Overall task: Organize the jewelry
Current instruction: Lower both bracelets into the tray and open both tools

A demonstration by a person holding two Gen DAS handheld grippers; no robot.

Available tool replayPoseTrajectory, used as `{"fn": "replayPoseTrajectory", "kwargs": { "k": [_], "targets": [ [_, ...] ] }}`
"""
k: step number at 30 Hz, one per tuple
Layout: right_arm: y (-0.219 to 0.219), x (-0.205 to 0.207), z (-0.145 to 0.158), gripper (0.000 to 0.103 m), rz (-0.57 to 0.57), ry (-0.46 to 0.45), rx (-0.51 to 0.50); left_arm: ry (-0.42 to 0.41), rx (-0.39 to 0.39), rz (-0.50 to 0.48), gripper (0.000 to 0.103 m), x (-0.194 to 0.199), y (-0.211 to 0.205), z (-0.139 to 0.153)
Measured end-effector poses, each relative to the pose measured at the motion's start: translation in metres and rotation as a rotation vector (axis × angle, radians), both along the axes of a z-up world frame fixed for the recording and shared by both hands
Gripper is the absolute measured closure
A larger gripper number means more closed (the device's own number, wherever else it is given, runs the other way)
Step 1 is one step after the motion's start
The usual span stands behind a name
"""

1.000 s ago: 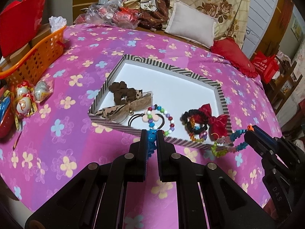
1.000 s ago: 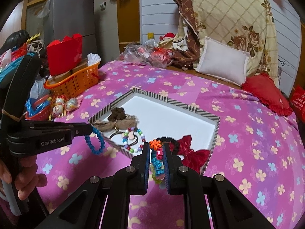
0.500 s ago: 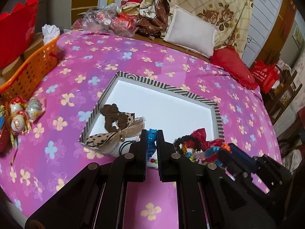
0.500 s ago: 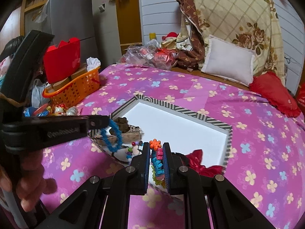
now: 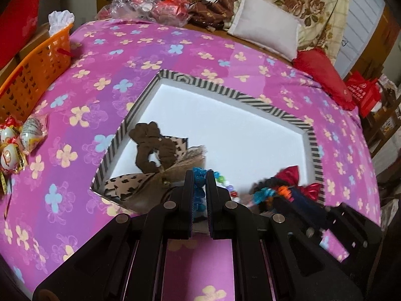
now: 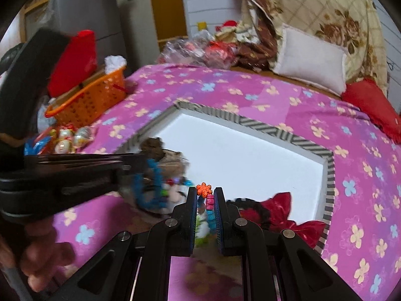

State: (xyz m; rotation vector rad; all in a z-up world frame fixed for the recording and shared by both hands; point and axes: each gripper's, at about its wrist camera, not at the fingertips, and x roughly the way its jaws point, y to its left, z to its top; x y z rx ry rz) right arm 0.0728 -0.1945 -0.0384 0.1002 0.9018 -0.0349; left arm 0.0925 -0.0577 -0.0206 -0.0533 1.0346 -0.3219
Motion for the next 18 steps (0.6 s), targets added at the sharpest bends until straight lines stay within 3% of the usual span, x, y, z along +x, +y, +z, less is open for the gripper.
{"fn": "replayPoseTrajectory", "kwargs": {
  "k": [12, 18],
  "targets": [
    [-0.029, 0.016, -0.036, 0.091, -0.042, 0.072, 0.009, 0.065, 0.084, 0.031, 0.096, 0.014, -0.002, -0.034],
    [-0.032, 0.010, -0.037, 0.091, -0.048, 0.082, 0.018, 0.077, 0.124, 0.028, 0.096, 0.014, -0.008, -0.044]
  ]
}}
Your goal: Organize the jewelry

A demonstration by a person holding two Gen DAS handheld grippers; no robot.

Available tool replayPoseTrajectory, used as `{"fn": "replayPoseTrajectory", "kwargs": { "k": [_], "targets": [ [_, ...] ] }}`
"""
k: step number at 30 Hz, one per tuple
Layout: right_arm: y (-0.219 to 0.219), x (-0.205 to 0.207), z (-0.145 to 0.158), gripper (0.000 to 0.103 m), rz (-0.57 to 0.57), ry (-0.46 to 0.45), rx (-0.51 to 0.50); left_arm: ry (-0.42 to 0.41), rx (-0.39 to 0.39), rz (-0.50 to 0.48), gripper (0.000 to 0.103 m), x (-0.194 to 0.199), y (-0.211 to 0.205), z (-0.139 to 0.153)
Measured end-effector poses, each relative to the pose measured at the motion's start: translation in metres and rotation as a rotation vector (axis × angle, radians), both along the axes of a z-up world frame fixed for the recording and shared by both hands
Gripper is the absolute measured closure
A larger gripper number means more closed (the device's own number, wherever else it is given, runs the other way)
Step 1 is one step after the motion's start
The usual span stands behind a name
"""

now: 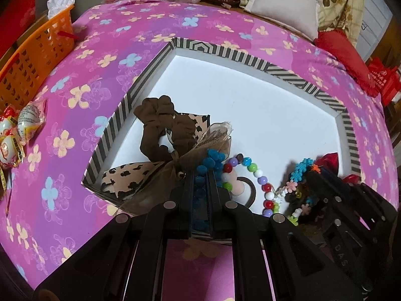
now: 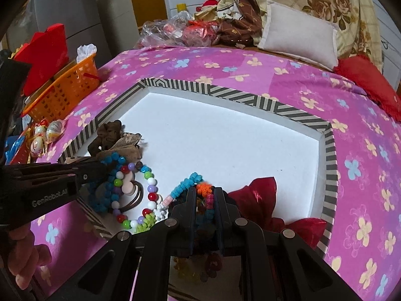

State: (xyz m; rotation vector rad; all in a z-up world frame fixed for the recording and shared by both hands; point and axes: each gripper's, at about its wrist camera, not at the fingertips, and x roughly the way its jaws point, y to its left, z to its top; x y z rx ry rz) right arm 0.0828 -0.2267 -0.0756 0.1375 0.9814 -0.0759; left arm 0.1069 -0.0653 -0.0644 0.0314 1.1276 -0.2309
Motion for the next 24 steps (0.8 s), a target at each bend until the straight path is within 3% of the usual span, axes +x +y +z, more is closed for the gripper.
{"fn": "replayPoseTrajectory", "kwargs": {
  "k": [2, 3, 5, 8, 10, 13, 22, 24],
  "targets": [
    [-0.001, -0.005, 0.003, 0.085, -0.006, -0.009, 0.005, -0.007, 0.011, 0.000, 0.096, -0.001, -0.001, 0.000],
    [-0.001, -0.007, 0.005, 0.073, -0.009, -0.014, 0.008, -0.010, 0.011, -0.002, 0.096, -0.002, -0.001, 0.000],
    [-0.002, -0.012, 0.008, 0.061, -0.019, -0.027, 0.011, -0.020, 0.011, 0.001, 0.095, -0.004, -0.002, 0.002],
    [-0.003, -0.022, 0.013, 0.061, -0.026, -0.034, -0.001, -0.028, 0.018, -0.001, 0.091, -0.006, -0.001, 0.004],
    [-0.003, -0.029, 0.017, 0.061, -0.032, -0.038, -0.002, -0.036, 0.019, 0.000, 0.077, -0.009, -0.002, 0.005],
    [-0.003, -0.044, 0.024, 0.061, -0.044, -0.048, -0.007, -0.062, 0.021, -0.003, 0.063, -0.016, -0.002, 0.010],
    [0.009, -0.090, 0.045, 0.054, -0.089, -0.090, -0.022, -0.175, 0.055, -0.005, 0.052, -0.049, 0.002, 0.033],
    [0.012, -0.100, 0.049, 0.045, -0.101, -0.105, -0.024, -0.200, 0.066, -0.004, 0.052, -0.057, 0.003, 0.037]
  ]
}}
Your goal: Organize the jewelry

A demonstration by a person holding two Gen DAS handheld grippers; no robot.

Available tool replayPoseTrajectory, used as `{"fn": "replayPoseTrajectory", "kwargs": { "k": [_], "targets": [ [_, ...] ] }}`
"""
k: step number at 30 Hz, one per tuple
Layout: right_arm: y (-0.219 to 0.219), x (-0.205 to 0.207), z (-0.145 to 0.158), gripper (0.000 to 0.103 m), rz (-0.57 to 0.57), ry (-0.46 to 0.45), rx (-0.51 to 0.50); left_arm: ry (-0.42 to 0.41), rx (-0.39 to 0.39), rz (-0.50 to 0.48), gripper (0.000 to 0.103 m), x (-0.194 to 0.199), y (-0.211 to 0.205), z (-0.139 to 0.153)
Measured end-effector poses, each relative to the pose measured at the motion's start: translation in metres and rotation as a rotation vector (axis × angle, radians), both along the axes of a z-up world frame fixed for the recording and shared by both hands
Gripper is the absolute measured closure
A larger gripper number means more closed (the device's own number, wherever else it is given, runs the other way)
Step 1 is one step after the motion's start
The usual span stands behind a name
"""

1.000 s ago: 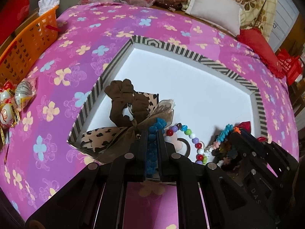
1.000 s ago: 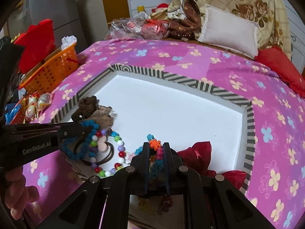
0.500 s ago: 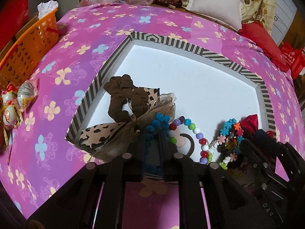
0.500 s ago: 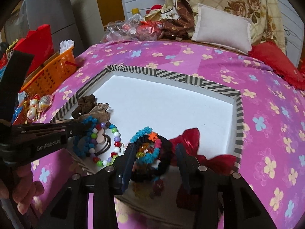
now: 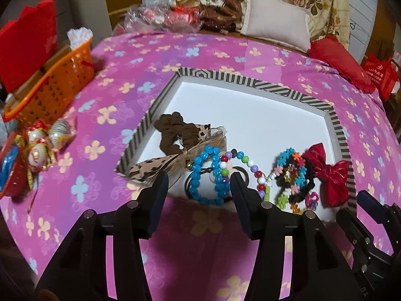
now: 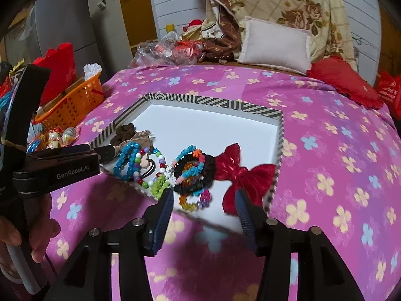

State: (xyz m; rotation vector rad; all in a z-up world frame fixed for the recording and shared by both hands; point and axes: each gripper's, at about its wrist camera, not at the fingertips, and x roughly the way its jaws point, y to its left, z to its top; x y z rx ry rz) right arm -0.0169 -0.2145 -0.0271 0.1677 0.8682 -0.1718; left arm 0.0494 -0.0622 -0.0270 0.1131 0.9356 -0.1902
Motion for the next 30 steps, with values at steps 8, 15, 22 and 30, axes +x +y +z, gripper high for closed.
{"fn": "replayPoseTrajectory", "kwargs": {
  "k": [8, 15, 22, 30],
  "targets": [
    [0.011, -0.029, 0.017, 0.038, -0.021, -0.066, -0.004, -0.101, 0.018, 0.007, 0.052, -0.039, 0.006, 0.024],
    [0.010, -0.040, 0.021, 0.032, -0.041, -0.114, -0.003, -0.123, 0.017, 0.043, 0.052, -0.067, 0.016, 0.024],
    [0.009, -0.041, 0.015, 0.031, -0.052, -0.095, -0.014, -0.166, 0.025, 0.046, 0.052, -0.082, 0.017, 0.024],
    [0.012, -0.036, 0.009, 0.028, -0.042, -0.077, -0.034, -0.174, 0.035, 0.047, 0.052, -0.080, 0.017, 0.021]
  ]
}}
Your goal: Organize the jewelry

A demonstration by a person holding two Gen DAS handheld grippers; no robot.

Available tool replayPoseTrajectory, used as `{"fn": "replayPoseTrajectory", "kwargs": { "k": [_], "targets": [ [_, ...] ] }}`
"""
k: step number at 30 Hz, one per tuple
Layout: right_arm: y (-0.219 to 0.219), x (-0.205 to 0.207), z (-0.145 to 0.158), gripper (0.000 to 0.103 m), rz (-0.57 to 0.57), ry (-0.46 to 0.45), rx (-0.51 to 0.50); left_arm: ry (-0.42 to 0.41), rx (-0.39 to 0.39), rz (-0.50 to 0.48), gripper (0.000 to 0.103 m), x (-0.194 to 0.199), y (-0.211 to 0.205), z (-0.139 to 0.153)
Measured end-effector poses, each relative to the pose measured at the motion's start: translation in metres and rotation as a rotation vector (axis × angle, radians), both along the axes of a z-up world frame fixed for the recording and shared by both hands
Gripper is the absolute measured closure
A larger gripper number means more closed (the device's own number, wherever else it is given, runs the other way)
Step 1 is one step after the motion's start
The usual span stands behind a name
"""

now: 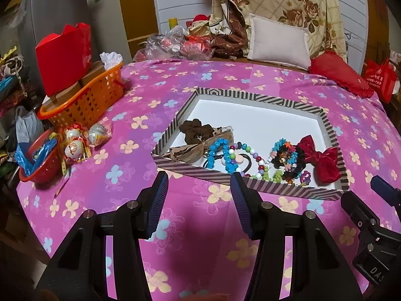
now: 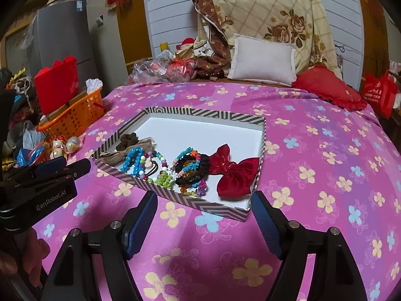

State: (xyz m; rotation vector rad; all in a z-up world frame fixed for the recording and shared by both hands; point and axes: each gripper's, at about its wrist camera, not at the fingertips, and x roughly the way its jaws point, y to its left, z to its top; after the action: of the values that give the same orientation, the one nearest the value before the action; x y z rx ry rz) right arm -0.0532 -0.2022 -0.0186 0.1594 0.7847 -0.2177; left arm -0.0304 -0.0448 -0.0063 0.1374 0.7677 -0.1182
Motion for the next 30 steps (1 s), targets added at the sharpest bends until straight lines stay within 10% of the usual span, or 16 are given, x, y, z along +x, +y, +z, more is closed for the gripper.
{"fn": "replayPoseTrajectory", "kwargs": {
  "k": [30],
  "targets": [
    [0.0003, 0.0029, -0.0044, 0.027, -0.003, 0.011, 0.013, -0.027, 0.012, 0.006, 0.052, 0.0045, 0.0002, 0.0026]
  ]
}}
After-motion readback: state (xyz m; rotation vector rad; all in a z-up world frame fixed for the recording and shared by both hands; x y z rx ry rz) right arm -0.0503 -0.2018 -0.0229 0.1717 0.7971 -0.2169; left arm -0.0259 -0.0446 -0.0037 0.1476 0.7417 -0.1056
